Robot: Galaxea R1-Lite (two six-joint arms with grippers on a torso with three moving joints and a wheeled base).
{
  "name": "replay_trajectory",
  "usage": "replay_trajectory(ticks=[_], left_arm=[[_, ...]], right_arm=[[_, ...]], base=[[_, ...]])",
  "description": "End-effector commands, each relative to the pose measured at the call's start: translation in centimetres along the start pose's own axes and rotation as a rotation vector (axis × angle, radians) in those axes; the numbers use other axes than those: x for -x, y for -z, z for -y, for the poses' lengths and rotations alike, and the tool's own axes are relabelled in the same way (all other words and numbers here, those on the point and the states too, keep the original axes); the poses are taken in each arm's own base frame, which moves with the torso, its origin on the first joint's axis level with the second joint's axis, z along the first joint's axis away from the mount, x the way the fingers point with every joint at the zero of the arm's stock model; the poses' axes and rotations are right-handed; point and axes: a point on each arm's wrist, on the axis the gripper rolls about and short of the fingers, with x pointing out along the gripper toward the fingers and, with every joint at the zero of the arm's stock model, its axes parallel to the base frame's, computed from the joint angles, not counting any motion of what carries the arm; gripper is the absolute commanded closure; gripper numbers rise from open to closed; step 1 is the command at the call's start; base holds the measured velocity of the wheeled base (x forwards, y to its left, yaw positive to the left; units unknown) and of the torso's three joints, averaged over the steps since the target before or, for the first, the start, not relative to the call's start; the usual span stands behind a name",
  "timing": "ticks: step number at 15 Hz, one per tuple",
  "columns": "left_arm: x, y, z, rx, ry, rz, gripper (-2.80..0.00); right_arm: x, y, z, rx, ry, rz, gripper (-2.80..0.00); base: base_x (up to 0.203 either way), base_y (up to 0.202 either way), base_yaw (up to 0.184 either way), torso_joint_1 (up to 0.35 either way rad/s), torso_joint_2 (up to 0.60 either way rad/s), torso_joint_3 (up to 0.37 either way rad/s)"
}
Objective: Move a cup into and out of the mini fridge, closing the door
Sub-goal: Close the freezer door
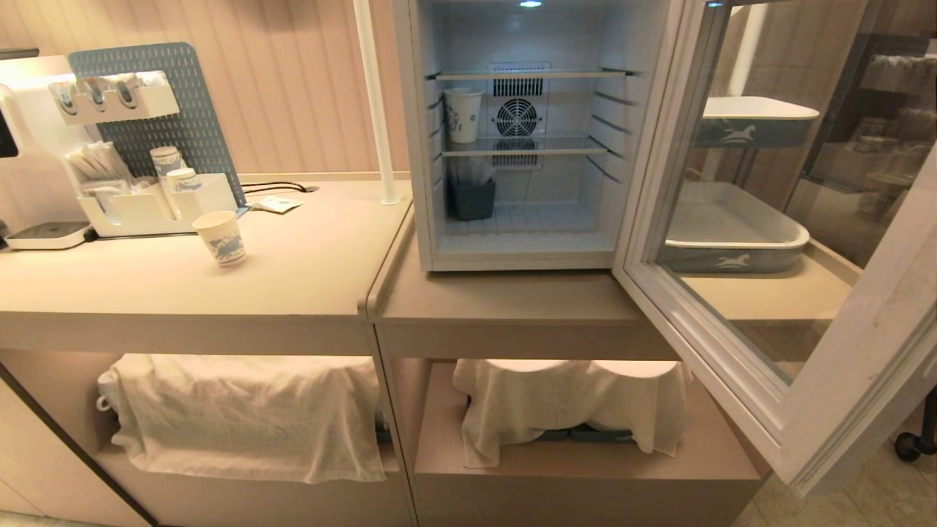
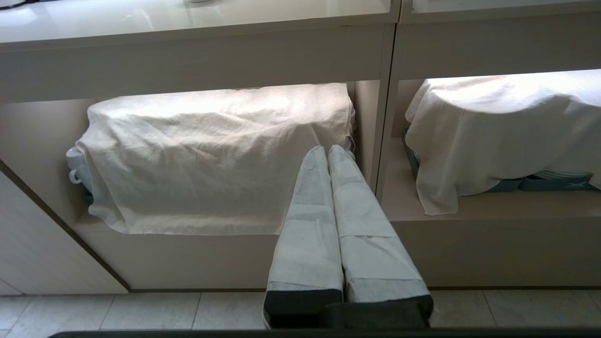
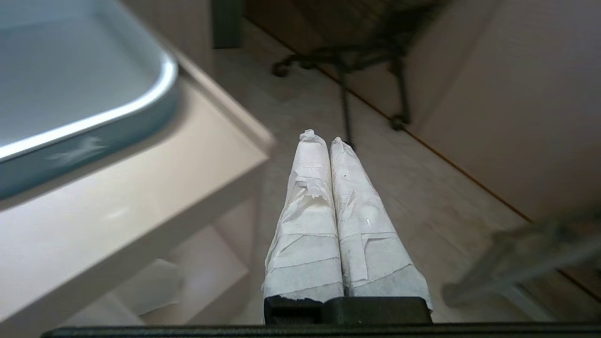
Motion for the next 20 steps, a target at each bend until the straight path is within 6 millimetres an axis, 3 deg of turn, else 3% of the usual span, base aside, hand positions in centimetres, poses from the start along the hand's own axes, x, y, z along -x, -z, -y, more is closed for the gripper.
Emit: replay_trajectory(ticks=[1, 6, 8, 12, 14, 17, 20], left_arm=[[0.0, 0.0, 0.0, 0.0, 0.0, 0.001, 0.0], [0.0, 0.0, 0.0, 0.0, 0.0, 0.001, 0.0], [0.0, 0.0, 0.0, 0.0, 0.0, 0.001, 0.0], [0.0, 0.0, 0.0, 0.0, 0.0, 0.001, 0.0], [0.0, 0.0, 0.0, -0.001, 0.0, 0.001, 0.0], [0.0, 0.0, 0.0, 0.0, 0.0, 0.001, 0.0], [0.0, 0.0, 0.0, -0.001, 0.0, 0.001, 0.0]], right_arm=[[-0.8, 0.1, -2.9, 0.01, -0.07, -0.012, 0.0], [2.1, -1.2, -7.2, -0.104, -0.308, 0.02, 0.0], [5.4, -1.6, -9.2, -0.163, -0.461, 0.028, 0.0], [14.1, -2.2, -12.6, -0.309, -0.836, -0.013, 0.0], [16.6, -2.2, -13.3, -0.352, -0.941, -0.046, 0.0], [16.2, -1.2, -13.8, -0.311, -0.924, -0.067, 0.0], [13.8, -0.5, -13.9, -0.28, -0.811, -0.068, 0.0]], base=[[0.0, 0.0, 0.0, 0.0, 0.0, 0.0], [0.0, 0.0, 0.0, 0.0, 0.0, 0.0], [0.0, 0.0, 0.0, 0.0, 0.0, 0.0], [0.0, 0.0, 0.0, 0.0, 0.0, 0.0], [0.0, 0.0, 0.0, 0.0, 0.0, 0.0], [0.0, 0.0, 0.0, 0.0, 0.0, 0.0], [0.0, 0.0, 0.0, 0.0, 0.0, 0.0]])
